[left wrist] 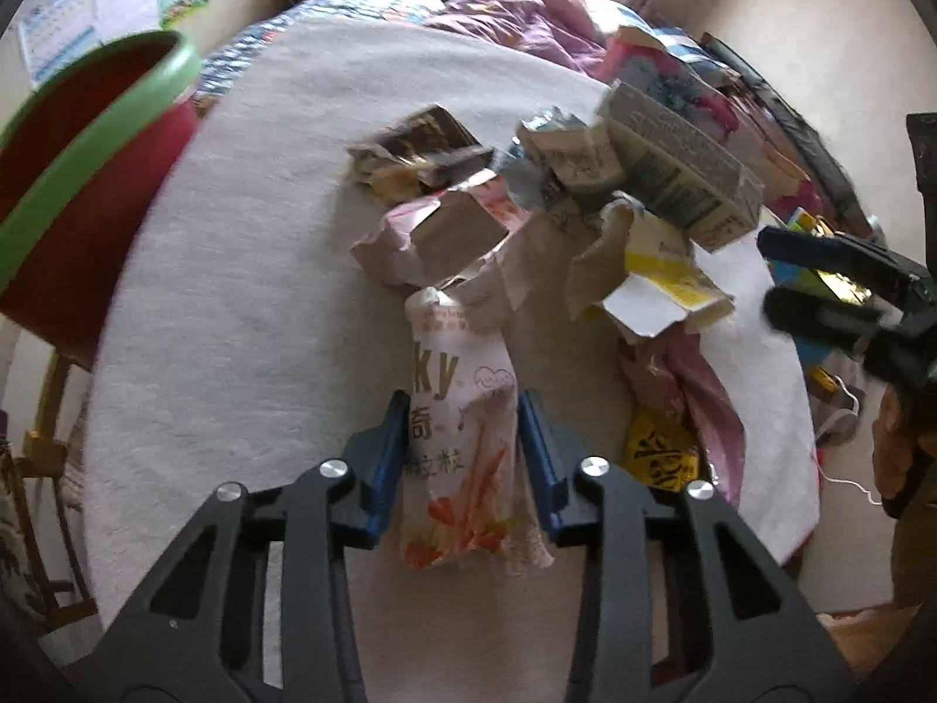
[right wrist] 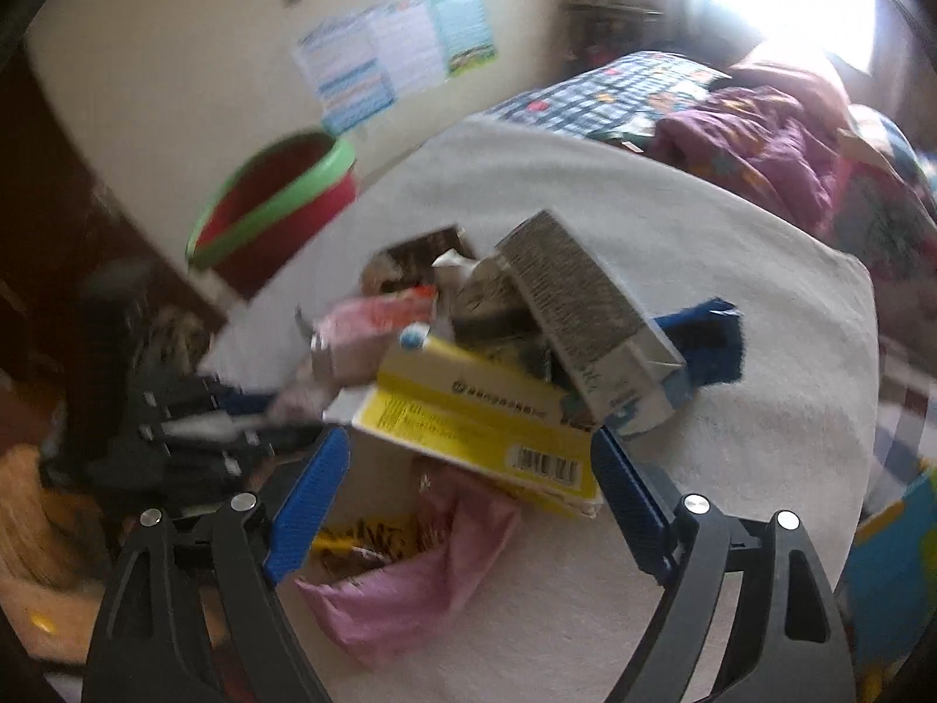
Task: Collect trash
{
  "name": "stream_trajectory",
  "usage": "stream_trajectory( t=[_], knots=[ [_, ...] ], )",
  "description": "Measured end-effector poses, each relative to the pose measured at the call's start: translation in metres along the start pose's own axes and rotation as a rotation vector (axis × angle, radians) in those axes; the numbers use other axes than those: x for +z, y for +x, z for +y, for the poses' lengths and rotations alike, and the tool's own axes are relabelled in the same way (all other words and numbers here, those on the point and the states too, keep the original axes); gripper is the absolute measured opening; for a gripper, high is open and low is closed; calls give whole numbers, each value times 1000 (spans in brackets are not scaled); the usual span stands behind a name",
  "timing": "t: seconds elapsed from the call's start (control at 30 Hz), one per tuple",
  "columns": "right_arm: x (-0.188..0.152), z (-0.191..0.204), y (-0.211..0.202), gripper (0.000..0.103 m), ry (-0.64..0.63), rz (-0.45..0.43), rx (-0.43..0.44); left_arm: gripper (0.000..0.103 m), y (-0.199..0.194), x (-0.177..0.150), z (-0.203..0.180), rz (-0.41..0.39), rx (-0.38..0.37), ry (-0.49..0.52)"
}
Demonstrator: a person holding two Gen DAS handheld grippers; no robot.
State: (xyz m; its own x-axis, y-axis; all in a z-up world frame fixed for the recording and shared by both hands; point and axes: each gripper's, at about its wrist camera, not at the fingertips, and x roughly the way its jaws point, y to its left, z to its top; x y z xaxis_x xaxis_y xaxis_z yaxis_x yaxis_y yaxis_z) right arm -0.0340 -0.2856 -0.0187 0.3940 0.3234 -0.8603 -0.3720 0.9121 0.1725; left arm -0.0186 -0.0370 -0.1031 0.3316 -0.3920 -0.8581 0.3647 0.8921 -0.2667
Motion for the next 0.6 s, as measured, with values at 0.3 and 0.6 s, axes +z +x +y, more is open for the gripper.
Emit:
stream_trajectory(
  t=[0.3, 0.6],
  knots=[
    [-2, 30, 42, 85, -232, 98, -159, 36, -42, 0, 3, -121, 47, -46],
    [-13, 35, 58, 29, -261, 95, -199, 36, -54, -1, 9, -155, 60, -86]
  ],
)
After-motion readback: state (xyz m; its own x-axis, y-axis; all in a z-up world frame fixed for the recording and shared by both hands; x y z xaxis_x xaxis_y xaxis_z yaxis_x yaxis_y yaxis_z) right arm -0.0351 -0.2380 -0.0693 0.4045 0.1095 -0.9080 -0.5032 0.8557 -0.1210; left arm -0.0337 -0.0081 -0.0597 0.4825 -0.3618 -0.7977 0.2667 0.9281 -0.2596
